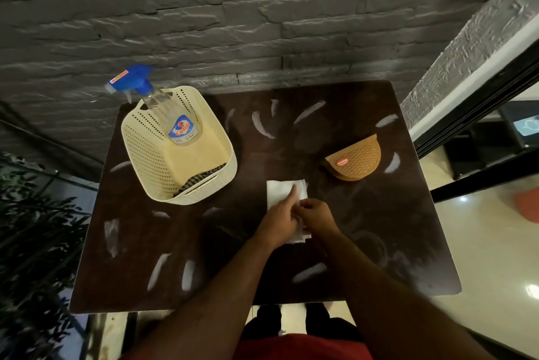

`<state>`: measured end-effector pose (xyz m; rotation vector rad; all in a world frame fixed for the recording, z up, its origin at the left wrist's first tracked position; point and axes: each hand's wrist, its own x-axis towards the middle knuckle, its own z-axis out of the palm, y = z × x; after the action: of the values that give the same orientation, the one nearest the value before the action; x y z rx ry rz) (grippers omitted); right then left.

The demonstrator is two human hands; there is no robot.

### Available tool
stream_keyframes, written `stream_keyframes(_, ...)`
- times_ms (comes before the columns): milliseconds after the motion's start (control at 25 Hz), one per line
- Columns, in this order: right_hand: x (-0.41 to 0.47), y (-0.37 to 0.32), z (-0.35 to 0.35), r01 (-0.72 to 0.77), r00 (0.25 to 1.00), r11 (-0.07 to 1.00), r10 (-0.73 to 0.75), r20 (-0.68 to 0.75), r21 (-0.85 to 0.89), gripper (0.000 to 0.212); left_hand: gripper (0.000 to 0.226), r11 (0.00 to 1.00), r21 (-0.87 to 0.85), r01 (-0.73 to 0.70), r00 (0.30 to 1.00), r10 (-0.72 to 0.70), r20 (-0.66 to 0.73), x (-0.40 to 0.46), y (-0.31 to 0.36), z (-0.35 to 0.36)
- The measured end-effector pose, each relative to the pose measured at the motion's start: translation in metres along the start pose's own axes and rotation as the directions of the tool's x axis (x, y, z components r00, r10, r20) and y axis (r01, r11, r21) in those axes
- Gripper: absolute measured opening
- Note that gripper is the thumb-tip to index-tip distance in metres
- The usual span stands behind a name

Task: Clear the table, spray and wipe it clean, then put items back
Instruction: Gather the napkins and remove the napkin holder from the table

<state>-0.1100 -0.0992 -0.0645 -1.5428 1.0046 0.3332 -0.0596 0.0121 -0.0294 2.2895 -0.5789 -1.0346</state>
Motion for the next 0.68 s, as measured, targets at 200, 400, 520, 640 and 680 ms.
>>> stream_keyframes(200, 0.015, 0.0, -0.004, 0.039, 0.986, 0.959, -0.083, -0.147, -0.282, 0.025, 0.072, 1.0, 0.027, 0.0, 0.986, 0.005, -0.167, 0.004, -0.007, -0.001)
stream_keyframes(400, 0.013, -0.001, -0.004, 0.013, 0.975, 0.85, -0.127, -0.181, -0.526, 0.029, 0.062, 0.766, 0.641, -0.044, 0.979, 0.161, -0.126, 0.008, -0.041, -0.003)
stream_keyframes(520, 0.004, 0.003, 0.0, 0.155, 0.903, 0.65, -0.399, -0.16, -0.744, 0.047, 0.064, 0.711, 0.7, -0.071, 0.987, 0.149, -0.052, 0.013, -0.051, -0.005)
stream_keyframes(640, 0.002, 0.005, 0.009, 0.395, 0.802, 0.328, -0.579, 0.148, -0.858, 0.058, 0.072, 0.687, 0.715, -0.127, 0.981, 0.193, -0.011, 0.018, -0.052, -0.007)
stream_keyframes(680, 0.003, 0.007, 0.012, 0.44, 0.808, 0.286, -0.541, 0.236, -0.852, 0.063, 0.078, 0.682, 0.718, -0.138, 0.981, 0.192, 0.006, 0.02, -0.053, -0.008)
